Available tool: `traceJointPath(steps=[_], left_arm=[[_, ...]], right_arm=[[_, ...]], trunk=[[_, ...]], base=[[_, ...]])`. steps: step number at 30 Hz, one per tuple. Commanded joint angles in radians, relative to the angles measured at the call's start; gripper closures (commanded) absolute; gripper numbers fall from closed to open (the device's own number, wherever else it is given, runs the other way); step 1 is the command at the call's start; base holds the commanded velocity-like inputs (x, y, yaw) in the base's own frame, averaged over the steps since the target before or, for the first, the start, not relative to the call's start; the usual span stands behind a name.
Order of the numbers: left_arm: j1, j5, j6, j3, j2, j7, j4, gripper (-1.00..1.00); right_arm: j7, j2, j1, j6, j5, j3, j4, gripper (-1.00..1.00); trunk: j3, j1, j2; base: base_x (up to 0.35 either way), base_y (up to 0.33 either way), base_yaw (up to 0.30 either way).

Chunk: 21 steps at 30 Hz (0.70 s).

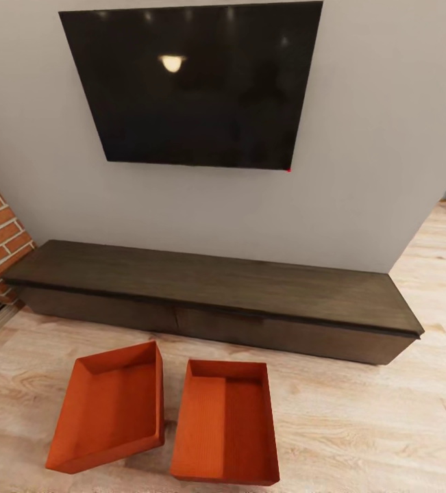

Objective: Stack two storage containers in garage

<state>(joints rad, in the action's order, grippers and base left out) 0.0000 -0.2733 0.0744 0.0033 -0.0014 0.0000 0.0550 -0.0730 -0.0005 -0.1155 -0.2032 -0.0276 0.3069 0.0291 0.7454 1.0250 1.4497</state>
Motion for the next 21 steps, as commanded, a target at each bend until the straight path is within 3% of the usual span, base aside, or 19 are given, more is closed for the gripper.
traceJointPath(steps=[1, 21], left_arm=[[0.0, -0.004, 0.002, 0.0, 0.0, 0.0, 0.0, -1.0], [0.0, -0.004, 0.002, 0.0, 0.0, 0.0, 0.0, -1.0]], right_arm=[[-0.003, 0.0, -0.001, -0.005, -0.003, 0.008, 0.003, -1.0], [-0.002, 0.0, -0.001, -0.005, -0.003, 0.008, 0.003, -1.0]], trunk=[[0.002, 0.0, 0.0], [0.035, 0.0, 0.0]], base=[[0.0, 0.0, 0.0], [0.0, 0.0, 0.0]])
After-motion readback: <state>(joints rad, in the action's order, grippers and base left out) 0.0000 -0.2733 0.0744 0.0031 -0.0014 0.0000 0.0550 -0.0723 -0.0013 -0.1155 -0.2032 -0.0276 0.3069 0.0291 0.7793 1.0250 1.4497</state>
